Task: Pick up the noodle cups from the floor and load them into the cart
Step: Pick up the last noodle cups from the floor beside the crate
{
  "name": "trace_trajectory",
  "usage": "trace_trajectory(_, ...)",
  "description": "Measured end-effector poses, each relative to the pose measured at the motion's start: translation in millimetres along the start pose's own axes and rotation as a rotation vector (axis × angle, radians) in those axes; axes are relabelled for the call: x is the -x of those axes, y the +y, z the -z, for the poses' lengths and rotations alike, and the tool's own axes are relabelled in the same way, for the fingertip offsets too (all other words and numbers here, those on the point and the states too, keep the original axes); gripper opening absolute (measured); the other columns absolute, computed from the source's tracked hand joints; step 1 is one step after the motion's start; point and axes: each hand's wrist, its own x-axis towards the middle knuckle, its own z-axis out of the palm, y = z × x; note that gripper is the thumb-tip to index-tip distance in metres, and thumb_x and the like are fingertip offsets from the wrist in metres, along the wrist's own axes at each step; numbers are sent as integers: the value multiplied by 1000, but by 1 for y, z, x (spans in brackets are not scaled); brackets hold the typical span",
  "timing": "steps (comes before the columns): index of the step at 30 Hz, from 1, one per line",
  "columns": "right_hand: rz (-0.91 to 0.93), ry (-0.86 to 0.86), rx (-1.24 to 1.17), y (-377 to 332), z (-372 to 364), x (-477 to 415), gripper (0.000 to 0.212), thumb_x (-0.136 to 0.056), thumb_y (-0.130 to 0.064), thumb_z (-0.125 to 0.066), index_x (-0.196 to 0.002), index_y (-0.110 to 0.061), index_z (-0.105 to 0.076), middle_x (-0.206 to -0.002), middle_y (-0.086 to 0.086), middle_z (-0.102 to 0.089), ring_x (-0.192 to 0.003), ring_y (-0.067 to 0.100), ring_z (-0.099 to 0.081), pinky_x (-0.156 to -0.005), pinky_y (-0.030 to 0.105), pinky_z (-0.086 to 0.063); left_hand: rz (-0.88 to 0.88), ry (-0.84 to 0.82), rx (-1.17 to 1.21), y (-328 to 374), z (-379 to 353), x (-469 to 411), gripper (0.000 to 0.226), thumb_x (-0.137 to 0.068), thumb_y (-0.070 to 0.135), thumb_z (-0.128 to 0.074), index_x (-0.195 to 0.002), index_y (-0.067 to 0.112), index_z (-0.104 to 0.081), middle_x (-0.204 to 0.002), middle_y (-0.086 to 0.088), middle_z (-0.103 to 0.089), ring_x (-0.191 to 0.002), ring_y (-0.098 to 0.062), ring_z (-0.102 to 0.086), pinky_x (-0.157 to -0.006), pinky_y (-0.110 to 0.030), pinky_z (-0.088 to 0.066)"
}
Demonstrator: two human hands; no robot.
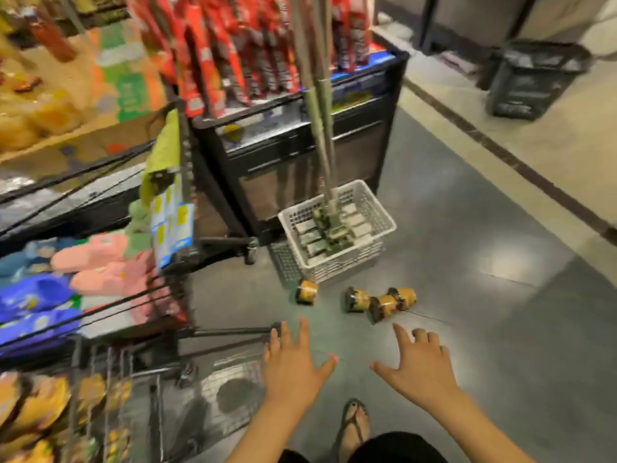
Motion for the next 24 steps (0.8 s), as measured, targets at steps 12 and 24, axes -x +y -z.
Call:
trace_trajectory(12,-406,-140,-188,94,-30,-26,90,-82,-75,-41,-151,-23,-19,-143,14,-39,-132,33,-35,-104,40,-36,-177,-214,-199,58,-39,-80,104,-80,83,-37,-154,28,12,-162,-17,2,-148,-36,2,-119,-45,-10)
trace_trajectory(24,-564,-220,-241,151,-107,-188,88,-85,-75,-41,-150,-20,-19,-141,19,-40,-130,36,-36,-103,43,-36,-348,-210,-296,100,-127,-272,108,-78,82,-40,-154,25,11,-161,-19,7,-148,-36,6,-119,-47,-6)
